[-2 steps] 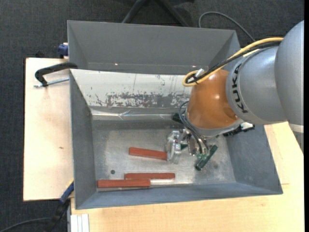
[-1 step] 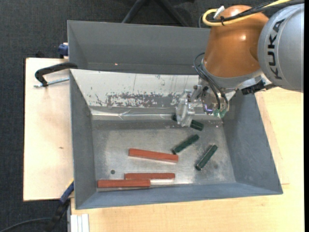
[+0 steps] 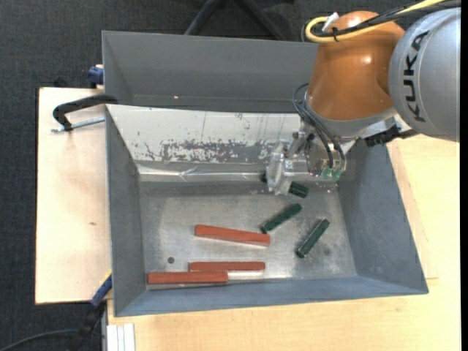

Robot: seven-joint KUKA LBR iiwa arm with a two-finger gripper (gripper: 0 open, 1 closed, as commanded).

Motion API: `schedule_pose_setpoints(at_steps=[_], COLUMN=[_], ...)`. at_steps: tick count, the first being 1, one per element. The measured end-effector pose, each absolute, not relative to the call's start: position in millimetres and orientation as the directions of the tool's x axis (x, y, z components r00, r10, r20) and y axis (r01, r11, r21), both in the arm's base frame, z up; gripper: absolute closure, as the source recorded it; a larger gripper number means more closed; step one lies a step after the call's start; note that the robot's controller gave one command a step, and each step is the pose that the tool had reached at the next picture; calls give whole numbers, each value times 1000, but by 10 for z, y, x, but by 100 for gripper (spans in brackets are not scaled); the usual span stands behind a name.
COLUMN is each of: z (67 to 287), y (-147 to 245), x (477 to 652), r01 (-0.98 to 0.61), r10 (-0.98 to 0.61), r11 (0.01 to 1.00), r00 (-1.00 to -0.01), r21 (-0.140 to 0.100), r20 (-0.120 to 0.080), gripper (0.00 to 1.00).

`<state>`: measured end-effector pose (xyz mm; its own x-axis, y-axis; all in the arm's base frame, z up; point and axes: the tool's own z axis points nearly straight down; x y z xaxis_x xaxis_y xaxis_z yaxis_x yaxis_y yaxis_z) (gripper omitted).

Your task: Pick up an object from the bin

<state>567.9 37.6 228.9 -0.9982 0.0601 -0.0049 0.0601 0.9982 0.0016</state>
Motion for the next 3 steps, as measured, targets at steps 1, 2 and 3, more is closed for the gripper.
schedule_pose_setpoints(at_steps=[1,2,3], z=[2288,665,727], y=[377,531,530], x=[5679,5658,5686], r01=[60,97,97], r10=[60,97,97], r11=[998,995,995], r00=[-998,-995,-995], r21=[2,1,2], r20=[-5,7,-2], gripper=[0,0,100])
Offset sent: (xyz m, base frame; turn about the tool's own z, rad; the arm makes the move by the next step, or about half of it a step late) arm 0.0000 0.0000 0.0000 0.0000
